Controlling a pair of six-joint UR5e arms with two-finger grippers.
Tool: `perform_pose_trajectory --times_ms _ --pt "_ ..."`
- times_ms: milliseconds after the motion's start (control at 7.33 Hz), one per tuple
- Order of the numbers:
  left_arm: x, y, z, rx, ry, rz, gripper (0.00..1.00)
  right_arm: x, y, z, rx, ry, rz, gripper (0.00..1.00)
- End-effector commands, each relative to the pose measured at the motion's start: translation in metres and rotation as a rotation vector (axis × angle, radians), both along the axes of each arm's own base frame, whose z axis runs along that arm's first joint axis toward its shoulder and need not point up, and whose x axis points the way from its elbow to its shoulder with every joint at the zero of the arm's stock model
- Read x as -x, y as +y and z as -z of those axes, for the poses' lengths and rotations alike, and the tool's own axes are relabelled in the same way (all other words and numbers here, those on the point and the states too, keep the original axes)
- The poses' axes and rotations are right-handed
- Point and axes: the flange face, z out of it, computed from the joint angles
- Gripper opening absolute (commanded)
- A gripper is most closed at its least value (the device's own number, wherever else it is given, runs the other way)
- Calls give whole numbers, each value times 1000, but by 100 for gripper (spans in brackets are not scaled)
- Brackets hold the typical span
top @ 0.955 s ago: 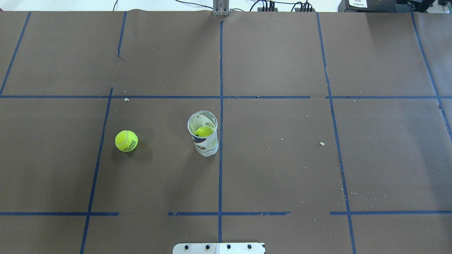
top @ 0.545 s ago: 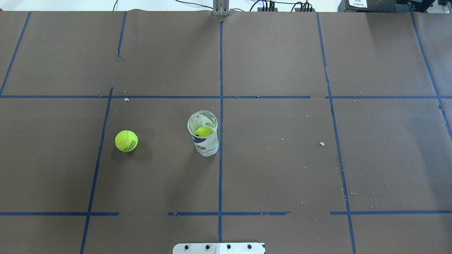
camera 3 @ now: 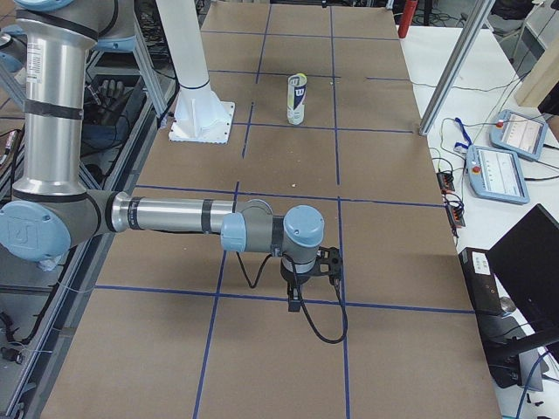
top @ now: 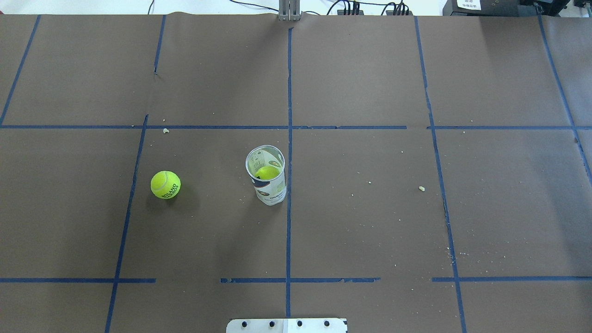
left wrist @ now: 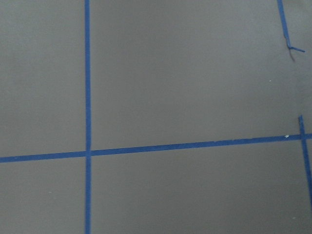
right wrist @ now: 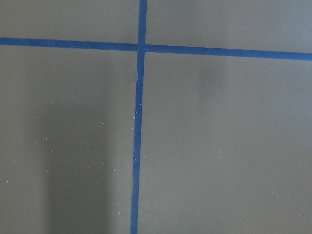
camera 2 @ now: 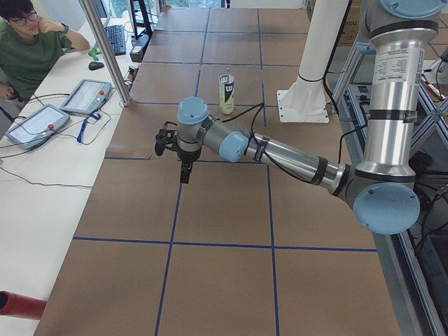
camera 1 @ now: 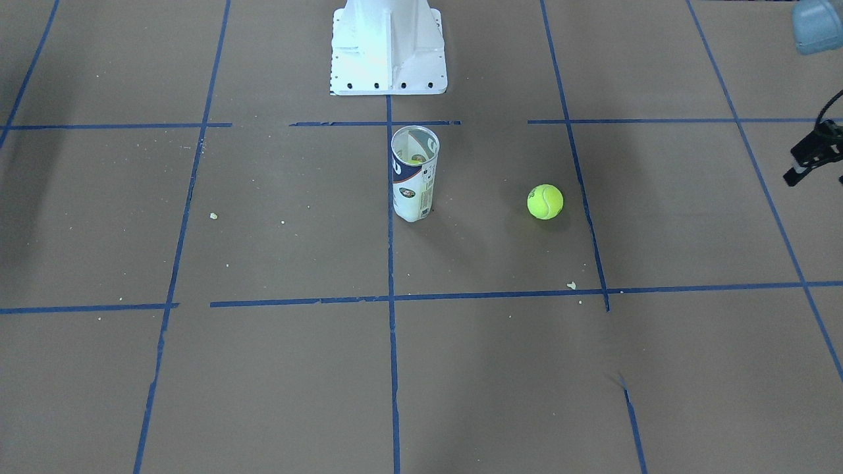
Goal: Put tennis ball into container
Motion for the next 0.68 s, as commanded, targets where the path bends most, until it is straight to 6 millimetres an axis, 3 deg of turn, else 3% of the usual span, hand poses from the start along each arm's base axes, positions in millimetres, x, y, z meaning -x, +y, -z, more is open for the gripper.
perform_pose_trajectory --times_ms 0,136,273,409,545 --pt "-97 4 64 56 91 32 100 0 0 0 0 0 0 100" --pt "-151 17 87 80 86 45 100 0 1 -1 1 0 0 100" --pt "-185 26 97 107 79 78 100 0 0 1 -2 0 0 100" --pt "-220 39 96 101 44 90 100 0 0 0 0 0 0 100" --pt "-240 48 91 91 17 80 100 0 0 0 0 0 0 100"
